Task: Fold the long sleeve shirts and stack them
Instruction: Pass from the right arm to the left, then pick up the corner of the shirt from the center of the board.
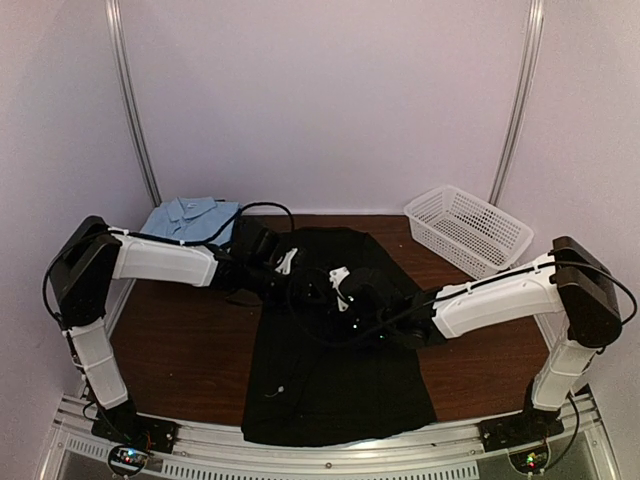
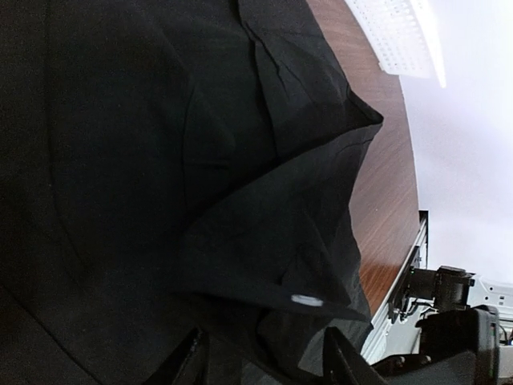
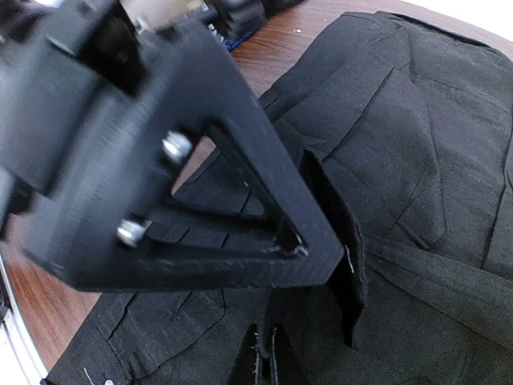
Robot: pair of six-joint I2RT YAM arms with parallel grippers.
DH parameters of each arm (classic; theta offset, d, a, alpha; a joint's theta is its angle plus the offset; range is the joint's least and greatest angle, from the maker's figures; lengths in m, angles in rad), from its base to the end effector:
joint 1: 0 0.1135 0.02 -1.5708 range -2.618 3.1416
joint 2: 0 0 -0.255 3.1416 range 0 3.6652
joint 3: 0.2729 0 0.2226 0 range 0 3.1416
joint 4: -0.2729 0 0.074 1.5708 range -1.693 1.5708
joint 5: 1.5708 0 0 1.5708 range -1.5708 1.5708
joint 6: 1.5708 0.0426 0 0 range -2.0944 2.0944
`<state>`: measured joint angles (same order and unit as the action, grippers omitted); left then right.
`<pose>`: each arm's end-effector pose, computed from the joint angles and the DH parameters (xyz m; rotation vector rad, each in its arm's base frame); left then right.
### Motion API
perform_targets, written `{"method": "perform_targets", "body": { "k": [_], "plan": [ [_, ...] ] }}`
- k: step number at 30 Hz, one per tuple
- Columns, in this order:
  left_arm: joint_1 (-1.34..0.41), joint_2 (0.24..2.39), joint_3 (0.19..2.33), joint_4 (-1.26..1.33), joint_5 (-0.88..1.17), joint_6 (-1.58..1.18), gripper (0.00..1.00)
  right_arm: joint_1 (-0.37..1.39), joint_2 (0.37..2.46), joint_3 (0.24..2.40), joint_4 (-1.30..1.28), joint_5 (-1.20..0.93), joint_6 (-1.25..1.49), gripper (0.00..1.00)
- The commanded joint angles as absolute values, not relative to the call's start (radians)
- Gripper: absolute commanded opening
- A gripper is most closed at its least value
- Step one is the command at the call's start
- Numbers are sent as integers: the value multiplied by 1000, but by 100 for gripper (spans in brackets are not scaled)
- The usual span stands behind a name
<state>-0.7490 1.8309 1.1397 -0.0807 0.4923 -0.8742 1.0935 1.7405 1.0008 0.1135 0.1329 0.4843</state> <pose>0.2565 -0.2659 0.1917 0.1146 2.6586 -1.2680 0.1686 0.3136 0.1965 -0.6121 2.2066 0.7223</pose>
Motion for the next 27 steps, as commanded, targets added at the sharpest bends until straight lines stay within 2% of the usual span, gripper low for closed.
{"method": "perform_targets", "body": {
  "k": [1, 3, 7, 9, 10, 14, 15, 20, 27],
  "plan": [
    [-767, 1872, 1174, -68, 481, -875, 47, 1102, 1746, 1035, 104, 161, 466, 0],
    [-772, 1874, 1180, -68, 477, -876, 39, 1103, 1745, 1034, 102, 160, 466, 0],
    [-773, 1865, 1189, -73, 467, -871, 1, 1103, 1725, 1022, 102, 164, 475, 0],
    [-774, 1849, 1192, -80, 449, -860, 0, 1103, 1705, 1014, 99, 165, 486, 2],
    [-773, 1836, 1193, -86, 437, -854, 0, 1102, 1692, 1013, 90, 167, 491, 6],
    [-771, 1772, 1205, -131, 355, -822, 0, 1094, 1628, 995, 34, 183, 532, 42],
    [-770, 1754, 1207, -142, 335, -815, 0, 1088, 1606, 985, 17, 188, 549, 47],
    [-735, 1667, 1218, -177, 303, -784, 0, 1048, 1487, 889, -49, 186, 634, 52],
    [-671, 1618, 1298, -252, 289, -727, 0, 1007, 1342, 766, -202, 227, 786, 52]
  ]
}}
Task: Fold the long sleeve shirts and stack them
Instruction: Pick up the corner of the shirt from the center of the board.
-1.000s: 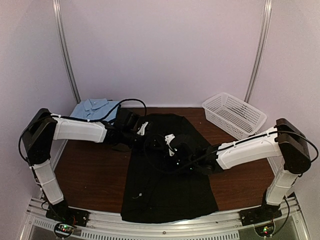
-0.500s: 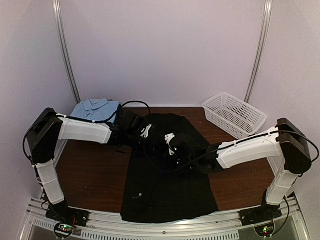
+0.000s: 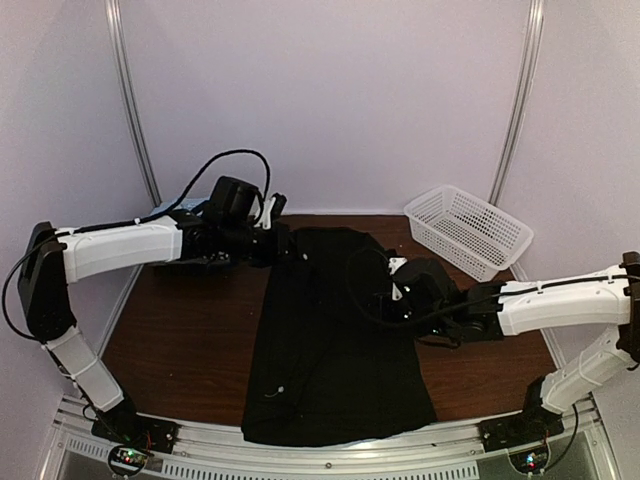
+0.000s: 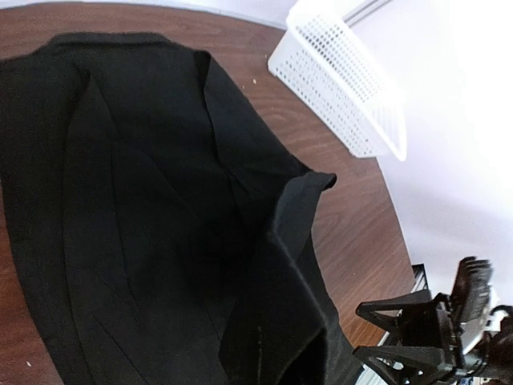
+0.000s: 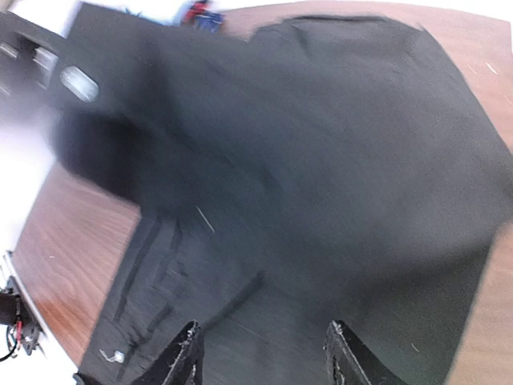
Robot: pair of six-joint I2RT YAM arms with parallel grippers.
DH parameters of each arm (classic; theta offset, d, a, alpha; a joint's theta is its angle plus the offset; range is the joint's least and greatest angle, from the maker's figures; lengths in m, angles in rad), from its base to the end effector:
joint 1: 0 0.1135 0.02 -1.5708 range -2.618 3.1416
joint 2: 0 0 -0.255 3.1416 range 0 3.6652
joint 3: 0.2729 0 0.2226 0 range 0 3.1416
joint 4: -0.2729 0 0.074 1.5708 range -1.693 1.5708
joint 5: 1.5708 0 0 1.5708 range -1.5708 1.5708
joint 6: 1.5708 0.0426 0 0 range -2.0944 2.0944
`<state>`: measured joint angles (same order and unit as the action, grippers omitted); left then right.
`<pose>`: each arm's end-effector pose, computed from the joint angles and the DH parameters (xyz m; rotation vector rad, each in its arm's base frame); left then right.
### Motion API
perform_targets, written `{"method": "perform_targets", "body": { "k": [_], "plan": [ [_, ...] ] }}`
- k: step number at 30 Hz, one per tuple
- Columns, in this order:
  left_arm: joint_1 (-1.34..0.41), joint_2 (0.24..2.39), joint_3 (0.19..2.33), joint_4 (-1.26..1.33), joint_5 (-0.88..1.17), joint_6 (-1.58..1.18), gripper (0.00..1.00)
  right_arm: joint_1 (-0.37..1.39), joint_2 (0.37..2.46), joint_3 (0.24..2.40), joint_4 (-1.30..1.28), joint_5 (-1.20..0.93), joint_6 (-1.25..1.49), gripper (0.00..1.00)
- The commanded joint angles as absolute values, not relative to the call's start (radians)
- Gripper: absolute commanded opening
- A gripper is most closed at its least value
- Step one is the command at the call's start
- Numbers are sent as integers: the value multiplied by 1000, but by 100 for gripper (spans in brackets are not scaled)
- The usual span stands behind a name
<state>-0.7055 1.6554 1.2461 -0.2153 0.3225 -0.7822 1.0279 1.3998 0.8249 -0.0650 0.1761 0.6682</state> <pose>0.2614 -0.2404 0.2704 0.1082 2.4179 -1.1247 0.1521 0.2377 0.2293 -0.3112 2.2817 0.7323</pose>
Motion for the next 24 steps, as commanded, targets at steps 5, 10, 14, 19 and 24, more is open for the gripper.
{"method": "perform_targets", "body": {
  "k": [5, 10, 14, 19, 24],
  "plan": [
    [-603, 1584, 1333, -284, 283, -693, 0, 996, 1250, 690, -331, 233, 903, 52],
    [-520, 1549, 1373, -305, 275, -651, 0, 997, 1156, 592, -398, 171, 983, 50],
    [-483, 1551, 1430, -310, 279, -633, 0, 1002, 1099, 543, -438, 116, 1015, 48],
    [-466, 1584, 1501, -311, 276, -620, 0, 1030, 1056, 503, -488, 63, 1052, 46],
    [-465, 1604, 1543, -278, 272, -612, 0, 1058, 1017, 459, -517, 20, 1080, 43]
  ]
}}
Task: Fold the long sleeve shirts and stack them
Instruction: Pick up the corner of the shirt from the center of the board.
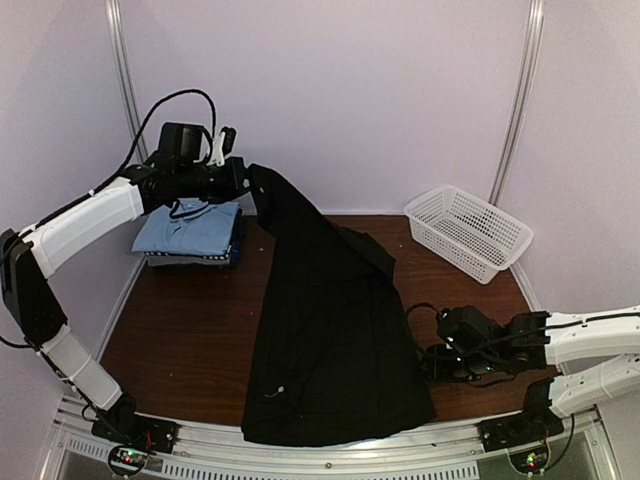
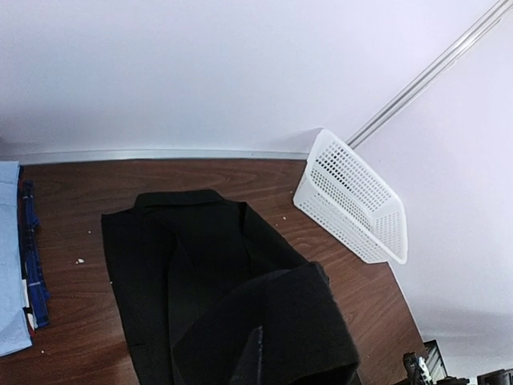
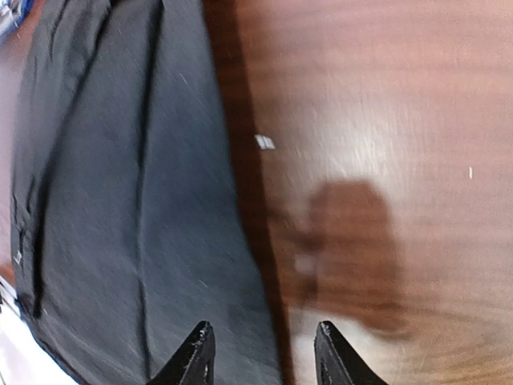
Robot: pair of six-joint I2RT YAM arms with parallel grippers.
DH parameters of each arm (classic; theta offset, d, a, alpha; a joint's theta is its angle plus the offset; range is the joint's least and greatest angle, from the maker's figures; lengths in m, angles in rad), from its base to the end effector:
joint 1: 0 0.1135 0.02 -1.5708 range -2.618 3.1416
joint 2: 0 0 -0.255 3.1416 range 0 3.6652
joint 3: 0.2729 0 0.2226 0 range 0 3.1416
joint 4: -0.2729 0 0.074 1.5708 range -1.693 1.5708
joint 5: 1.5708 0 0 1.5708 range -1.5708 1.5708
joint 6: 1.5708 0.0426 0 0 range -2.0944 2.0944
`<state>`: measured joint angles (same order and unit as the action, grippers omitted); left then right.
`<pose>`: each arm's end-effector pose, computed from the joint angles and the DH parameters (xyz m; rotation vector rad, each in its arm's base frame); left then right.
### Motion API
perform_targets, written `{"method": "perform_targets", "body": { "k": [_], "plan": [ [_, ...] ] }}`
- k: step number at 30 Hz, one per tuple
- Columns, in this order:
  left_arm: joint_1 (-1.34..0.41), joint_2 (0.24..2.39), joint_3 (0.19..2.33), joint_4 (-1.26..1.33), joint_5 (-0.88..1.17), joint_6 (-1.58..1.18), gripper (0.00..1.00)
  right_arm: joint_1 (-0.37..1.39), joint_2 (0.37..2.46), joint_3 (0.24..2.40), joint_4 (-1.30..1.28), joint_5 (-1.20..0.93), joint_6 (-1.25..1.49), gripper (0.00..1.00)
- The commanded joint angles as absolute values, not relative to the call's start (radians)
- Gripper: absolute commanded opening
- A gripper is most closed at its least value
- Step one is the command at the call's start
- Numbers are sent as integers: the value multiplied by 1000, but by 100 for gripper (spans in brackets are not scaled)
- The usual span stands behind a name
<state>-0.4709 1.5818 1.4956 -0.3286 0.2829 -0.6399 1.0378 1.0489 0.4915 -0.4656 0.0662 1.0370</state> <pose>0.3036 -0.1679 0.3635 0.0172 2.1092 -0.9765 0.0874 0.1426 0.1726 0.0244 2.7416 0.6171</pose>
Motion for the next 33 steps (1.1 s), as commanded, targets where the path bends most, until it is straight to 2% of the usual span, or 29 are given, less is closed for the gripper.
{"method": "perform_targets", "body": {
  "k": [1, 21, 27, 33],
  "plan": [
    [-465, 1607, 1551, -269, 277, -613, 0, 1060, 1011, 454, -519, 10, 1082, 43],
    [-465, 1630, 1576, -235, 305, -615, 0, 1217, 961, 374, -552, -77, 1199, 37],
    [-465, 1621, 1555, -216, 307, -613, 0, 1250, 954, 358, -507, -82, 1237, 25],
    [-465, 1617, 1553, -182, 299, -591, 0, 1262, 969, 403, -527, -53, 1237, 2]
  ]
}}
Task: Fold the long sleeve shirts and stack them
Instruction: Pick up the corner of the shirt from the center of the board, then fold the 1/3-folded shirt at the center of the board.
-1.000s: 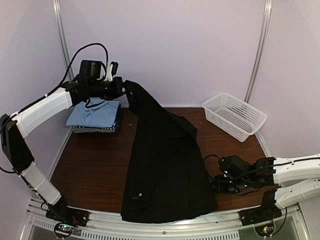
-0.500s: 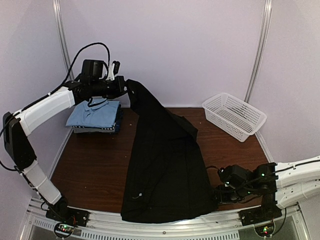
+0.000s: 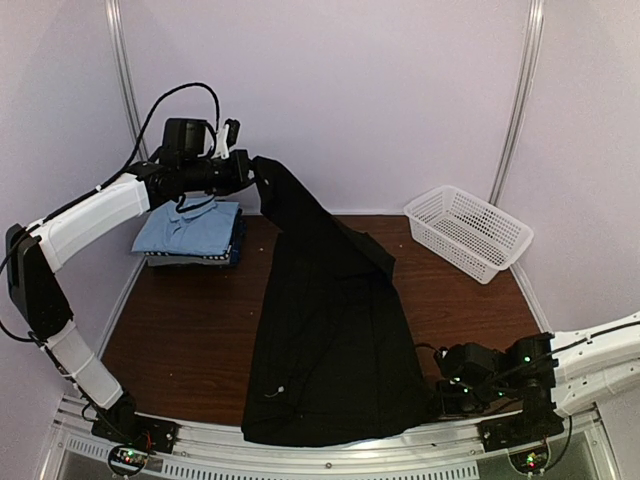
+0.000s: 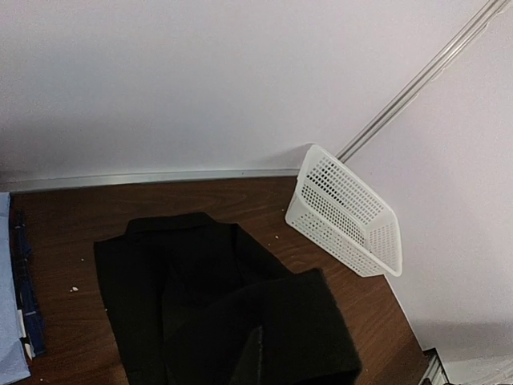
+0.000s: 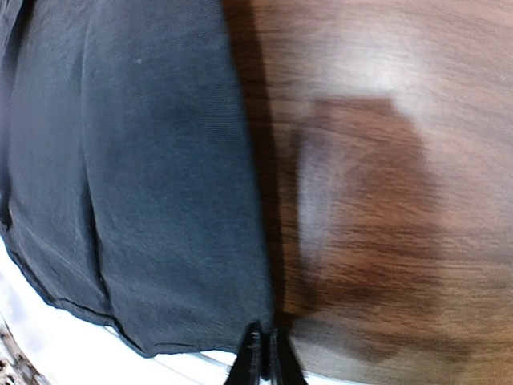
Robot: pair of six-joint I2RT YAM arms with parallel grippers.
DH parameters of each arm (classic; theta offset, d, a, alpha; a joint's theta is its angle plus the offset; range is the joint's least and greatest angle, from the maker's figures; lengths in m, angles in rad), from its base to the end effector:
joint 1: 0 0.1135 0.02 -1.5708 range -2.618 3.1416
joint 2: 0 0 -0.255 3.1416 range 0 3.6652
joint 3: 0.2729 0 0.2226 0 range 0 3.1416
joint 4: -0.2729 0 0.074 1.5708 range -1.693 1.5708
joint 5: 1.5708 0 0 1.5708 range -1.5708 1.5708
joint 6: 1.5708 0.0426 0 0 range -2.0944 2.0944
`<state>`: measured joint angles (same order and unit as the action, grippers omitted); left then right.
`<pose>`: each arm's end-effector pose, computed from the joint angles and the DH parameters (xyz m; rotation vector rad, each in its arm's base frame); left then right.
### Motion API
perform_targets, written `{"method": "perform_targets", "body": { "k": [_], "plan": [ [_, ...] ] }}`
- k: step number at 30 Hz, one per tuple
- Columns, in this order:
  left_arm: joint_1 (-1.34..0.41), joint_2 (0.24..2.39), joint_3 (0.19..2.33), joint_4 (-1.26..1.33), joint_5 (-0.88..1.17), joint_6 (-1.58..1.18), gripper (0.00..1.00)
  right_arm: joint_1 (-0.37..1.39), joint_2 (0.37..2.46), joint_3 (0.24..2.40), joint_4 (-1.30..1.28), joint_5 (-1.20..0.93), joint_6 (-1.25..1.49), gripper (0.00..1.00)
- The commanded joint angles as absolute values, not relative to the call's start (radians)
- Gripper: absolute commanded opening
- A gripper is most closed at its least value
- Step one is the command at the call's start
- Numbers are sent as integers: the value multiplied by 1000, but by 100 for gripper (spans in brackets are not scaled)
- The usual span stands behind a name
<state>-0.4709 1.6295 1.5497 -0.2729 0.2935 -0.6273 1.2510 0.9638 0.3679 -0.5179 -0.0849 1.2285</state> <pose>0.3162 -0.1748 0.3711 0.0502 2.0437 -0.9967 0.0396 0.1312 0.1478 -0.0632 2.9913 0.6993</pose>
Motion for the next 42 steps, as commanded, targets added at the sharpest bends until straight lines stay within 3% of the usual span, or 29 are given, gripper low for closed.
{"method": "perform_targets", "body": {
  "k": [1, 18, 32, 42],
  "plan": [
    [-464, 1616, 1557, -178, 299, -584, 0, 1264, 969, 416, -535, -44, 1233, 0],
    [-463, 1567, 1629, -156, 133, -368, 0, 1373, 1255, 715, -372, -68, 1013, 0],
    [-451, 1526, 1594, -175, -31, -252, 0, 1373, 1494, 833, -225, -173, 898, 0],
    [-451, 1527, 1568, -168, -17, -245, 0, 1355, 1622, 857, -147, -241, 872, 0]
  ]
}}
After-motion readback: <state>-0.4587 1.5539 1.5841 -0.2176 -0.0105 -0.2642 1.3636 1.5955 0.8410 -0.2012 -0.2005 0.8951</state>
